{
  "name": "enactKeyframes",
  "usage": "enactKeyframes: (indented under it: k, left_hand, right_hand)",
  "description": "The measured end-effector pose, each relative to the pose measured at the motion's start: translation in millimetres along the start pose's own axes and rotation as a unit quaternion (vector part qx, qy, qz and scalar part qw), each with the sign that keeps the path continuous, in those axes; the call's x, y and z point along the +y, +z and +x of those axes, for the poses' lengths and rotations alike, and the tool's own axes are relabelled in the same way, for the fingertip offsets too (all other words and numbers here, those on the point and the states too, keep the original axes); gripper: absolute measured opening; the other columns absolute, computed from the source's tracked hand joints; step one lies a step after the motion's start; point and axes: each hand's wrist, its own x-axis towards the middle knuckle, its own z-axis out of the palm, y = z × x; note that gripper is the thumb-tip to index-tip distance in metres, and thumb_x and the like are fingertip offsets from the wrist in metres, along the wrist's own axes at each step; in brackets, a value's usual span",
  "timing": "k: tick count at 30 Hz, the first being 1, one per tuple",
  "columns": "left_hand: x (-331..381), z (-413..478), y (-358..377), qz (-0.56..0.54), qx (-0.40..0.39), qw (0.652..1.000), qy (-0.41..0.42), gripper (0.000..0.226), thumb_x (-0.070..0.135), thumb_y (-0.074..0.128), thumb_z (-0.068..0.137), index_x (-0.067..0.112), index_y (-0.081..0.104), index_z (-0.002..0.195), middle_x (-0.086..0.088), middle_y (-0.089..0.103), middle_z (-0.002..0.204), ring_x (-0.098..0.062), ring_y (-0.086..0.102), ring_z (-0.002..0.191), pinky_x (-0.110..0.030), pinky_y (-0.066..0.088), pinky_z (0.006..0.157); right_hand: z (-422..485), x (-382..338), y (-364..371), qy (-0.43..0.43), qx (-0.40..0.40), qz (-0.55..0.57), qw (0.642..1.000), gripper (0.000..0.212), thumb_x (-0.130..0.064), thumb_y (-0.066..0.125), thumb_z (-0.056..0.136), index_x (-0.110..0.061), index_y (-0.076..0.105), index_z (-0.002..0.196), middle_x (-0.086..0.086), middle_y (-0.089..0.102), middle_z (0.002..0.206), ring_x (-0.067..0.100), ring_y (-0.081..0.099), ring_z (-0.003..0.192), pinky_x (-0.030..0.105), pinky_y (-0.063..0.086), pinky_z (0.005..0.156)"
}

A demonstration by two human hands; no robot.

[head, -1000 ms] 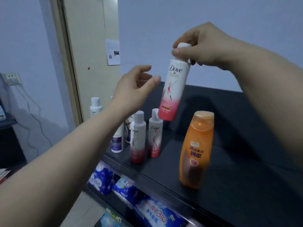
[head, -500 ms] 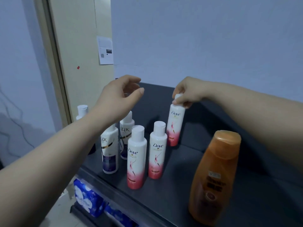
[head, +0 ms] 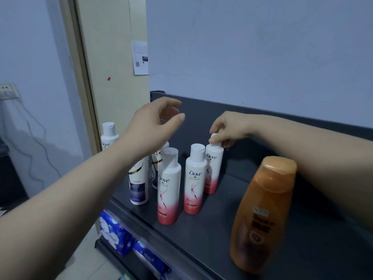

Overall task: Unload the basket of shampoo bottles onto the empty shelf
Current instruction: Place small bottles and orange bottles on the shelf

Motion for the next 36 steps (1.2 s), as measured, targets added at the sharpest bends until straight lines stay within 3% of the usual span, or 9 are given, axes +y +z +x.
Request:
enactKeyframes:
  k: [3, 6, 10, 16, 18, 21, 29, 33, 36]
  left_hand:
    - [10.4, -3.7, 1.1, 0.014, 0.004, 1.0, 0.002, 0.027, 0.029, 0.061, 0.091, 0.026, 0.062, 0.118, 0.01, 0.068, 0.105, -0.004, 0.063, 0.099, -0.022, 0.048, 0.093]
    - [25.5, -7.3, 4.4, 0.038, -0.001, 0.999, 0.012, 0.032, 0.031, 0.06, 0.092, 0.025, 0.059, 0.124, 0.008, 0.066, 0.11, -0.007, 0.062, 0.101, -0.024, 0.047, 0.094]
    - [52.0, -16.1, 17.1, 0.087, -0.021, 0.995, 0.044, 0.044, 0.034, 0.058, 0.093, 0.024, 0.052, 0.135, 0.003, 0.062, 0.124, -0.012, 0.057, 0.113, -0.023, 0.041, 0.095]
    - [99.0, -35.8, 47.3, 0.125, -0.037, 0.985, 0.111, 0.052, 0.037, 0.058, 0.092, 0.021, 0.046, 0.141, 0.003, 0.057, 0.136, -0.01, 0.05, 0.125, -0.018, 0.031, 0.093]
    - [113.3, -43.0, 57.2, 0.125, -0.052, 0.982, 0.132, 0.053, 0.037, 0.057, 0.092, 0.02, 0.045, 0.141, 0.002, 0.055, 0.138, -0.011, 0.05, 0.126, -0.02, 0.033, 0.096]
    - [133.1, -54.8, 69.5, 0.117, -0.073, 0.977, 0.162, 0.054, 0.037, 0.057, 0.092, 0.02, 0.044, 0.142, 0.0, 0.054, 0.139, -0.014, 0.049, 0.128, -0.028, 0.035, 0.103]
    - [169.0, -93.9, 87.6, 0.064, -0.135, 0.957, 0.25, 0.055, 0.035, 0.057, 0.092, 0.018, 0.043, 0.142, -0.003, 0.052, 0.141, -0.021, 0.047, 0.13, -0.035, 0.037, 0.105]
    - [168.8, -126.5, 98.9, 0.03, -0.167, 0.947, 0.273, 0.055, 0.035, 0.058, 0.092, 0.018, 0.044, 0.142, -0.002, 0.052, 0.141, -0.021, 0.047, 0.13, -0.027, 0.03, 0.102]
    - [170.9, -158.4, 111.1, -0.01, -0.207, 0.935, 0.288, 0.057, 0.034, 0.058, 0.092, 0.016, 0.041, 0.144, -0.005, 0.05, 0.143, -0.021, 0.045, 0.131, -0.03, 0.033, 0.105]
  right_hand:
    - [-21.3, -5.9, -17.9, -0.028, 0.056, -0.071, 0.995, 0.045, -0.042, 0.067, 0.085, -0.019, 0.059, 0.123, -0.006, 0.065, 0.104, 0.01, 0.063, 0.087, 0.027, 0.05, 0.082]
    - [-52.9, -12.2, -38.3, -0.051, 0.129, -0.074, 0.988, 0.051, -0.045, 0.062, 0.088, -0.023, 0.053, 0.133, 0.0, 0.059, 0.124, 0.016, 0.056, 0.113, 0.033, 0.041, 0.103]
    - [-105.8, -15.6, -52.3, -0.059, 0.184, -0.089, 0.977, 0.054, -0.044, 0.058, 0.09, -0.028, 0.045, 0.139, 0.0, 0.052, 0.136, 0.018, 0.05, 0.123, 0.034, 0.038, 0.104]
    - [-186.8, -9.1, -52.7, -0.052, 0.275, -0.154, 0.948, 0.053, -0.04, 0.053, 0.094, -0.023, 0.042, 0.142, 0.0, 0.048, 0.143, 0.016, 0.043, 0.131, 0.024, 0.031, 0.098]
    - [-214.1, -5.8, -49.8, -0.038, 0.286, -0.179, 0.941, 0.053, -0.041, 0.05, 0.095, -0.022, 0.039, 0.144, -0.002, 0.044, 0.147, 0.017, 0.04, 0.134, 0.028, 0.03, 0.105]
    - [-255.3, -1.9, -43.3, -0.001, 0.297, -0.207, 0.932, 0.054, -0.042, 0.049, 0.095, -0.022, 0.037, 0.145, -0.002, 0.041, 0.149, 0.019, 0.037, 0.137, 0.038, 0.032, 0.11]
    - [-356.2, -5.8, -6.9, 0.127, 0.322, -0.212, 0.914, 0.058, -0.043, 0.047, 0.095, -0.025, 0.032, 0.148, 0.0, 0.039, 0.15, 0.021, 0.036, 0.137, 0.044, 0.033, 0.109]
    - [-397.7, -12.7, 30.4, 0.191, 0.338, -0.2, 0.9, 0.059, -0.04, 0.049, 0.095, -0.025, 0.03, 0.149, 0.002, 0.041, 0.149, 0.022, 0.037, 0.136, 0.041, 0.036, 0.107]
    - [-431.8, -19.1, 64.4, 0.234, 0.355, -0.194, 0.884, 0.06, -0.037, 0.05, 0.096, -0.023, 0.029, 0.149, 0.003, 0.04, 0.149, 0.022, 0.039, 0.135, 0.042, 0.039, 0.105]
